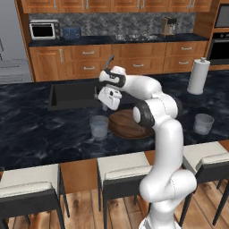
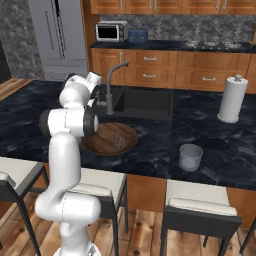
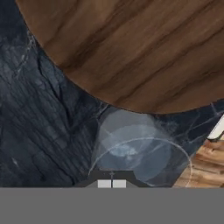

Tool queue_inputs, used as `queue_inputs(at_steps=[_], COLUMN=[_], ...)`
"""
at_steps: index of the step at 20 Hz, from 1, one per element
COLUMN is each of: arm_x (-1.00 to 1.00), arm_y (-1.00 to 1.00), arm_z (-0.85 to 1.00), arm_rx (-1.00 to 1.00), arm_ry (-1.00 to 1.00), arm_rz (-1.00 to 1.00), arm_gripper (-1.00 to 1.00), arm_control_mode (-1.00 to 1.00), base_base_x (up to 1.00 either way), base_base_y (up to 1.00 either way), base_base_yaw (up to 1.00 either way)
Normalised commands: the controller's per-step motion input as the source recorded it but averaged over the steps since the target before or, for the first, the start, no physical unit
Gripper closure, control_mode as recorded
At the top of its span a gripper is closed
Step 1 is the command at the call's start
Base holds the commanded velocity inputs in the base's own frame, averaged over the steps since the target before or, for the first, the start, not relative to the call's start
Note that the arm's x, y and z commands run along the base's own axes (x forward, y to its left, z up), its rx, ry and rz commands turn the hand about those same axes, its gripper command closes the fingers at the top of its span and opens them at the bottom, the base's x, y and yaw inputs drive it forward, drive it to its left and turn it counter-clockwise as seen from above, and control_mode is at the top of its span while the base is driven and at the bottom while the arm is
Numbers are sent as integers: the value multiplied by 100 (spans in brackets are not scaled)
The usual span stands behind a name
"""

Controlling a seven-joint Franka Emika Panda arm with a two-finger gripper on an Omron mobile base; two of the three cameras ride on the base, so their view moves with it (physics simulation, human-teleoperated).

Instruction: There are four ice cubes in the ice bowl. Place two ice cubes in each glass of water.

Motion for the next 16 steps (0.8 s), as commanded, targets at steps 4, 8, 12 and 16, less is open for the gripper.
queue_inputs(at_steps=[4,8,12,16], arm_x=[-65,-56,-43,-8], arm_y=[-93,-98,-80,-56], arm_z=[25,4,-11,-31], arm_rx=[0,0,-4,-8], arm_ry=[0,0,0,0], arm_rz=[1,15,23,28], arm_gripper=[100,100,100,100], arm_control_mode=[-100,-100,-100,-100], base_base_x=[0,0,0,0], base_base_y=[0,0,0,0], base_base_yaw=[0,0,0,0])
